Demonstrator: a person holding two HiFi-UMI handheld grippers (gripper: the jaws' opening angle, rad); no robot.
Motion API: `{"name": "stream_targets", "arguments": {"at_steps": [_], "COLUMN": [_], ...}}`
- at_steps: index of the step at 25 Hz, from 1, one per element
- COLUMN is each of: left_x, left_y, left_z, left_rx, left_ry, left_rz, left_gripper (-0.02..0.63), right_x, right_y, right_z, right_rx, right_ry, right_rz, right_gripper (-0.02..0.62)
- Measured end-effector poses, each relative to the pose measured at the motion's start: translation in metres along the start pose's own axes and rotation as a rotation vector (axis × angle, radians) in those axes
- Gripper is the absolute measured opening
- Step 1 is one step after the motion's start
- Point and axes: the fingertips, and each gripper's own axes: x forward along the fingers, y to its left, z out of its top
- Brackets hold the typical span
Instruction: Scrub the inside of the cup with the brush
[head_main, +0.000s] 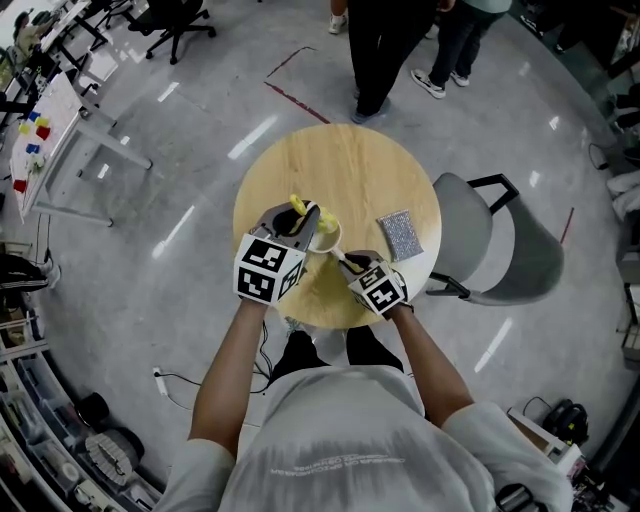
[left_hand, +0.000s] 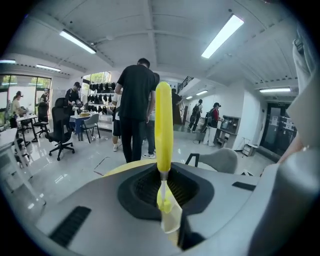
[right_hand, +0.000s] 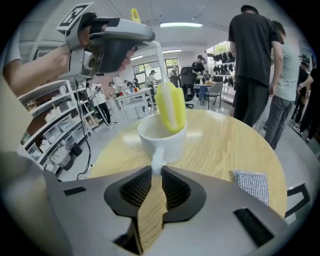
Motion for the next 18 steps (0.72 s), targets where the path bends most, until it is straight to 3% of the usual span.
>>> {"name": "stream_targets", "arguments": {"at_steps": [6,13,18], "left_x": [-0.020,-0.023,-0.011], "left_y": [0.010,0.002,0.003], "left_z": [0.026,0.001,-0.034], "left_rx": [-0.002,-0.010,-0.033], "left_ry": [-0.064,0.046,0.089], "left_rz": [0.024,-0.050,-0.029], "left_gripper": [0.049,0.049,0.049], "right_x": [0.005,-0.003,-0.002], "right_y": [0.017,0.014,0.016], "right_z": [0.004,0.016,0.017], "right_rx": [-0.005,-0.013,-0.023], "right_ry": [-0.001,-0.034,-0.035], "right_rz": [0.065,0.093,0.105], "right_gripper": [0.087,0.115,0.116]}}
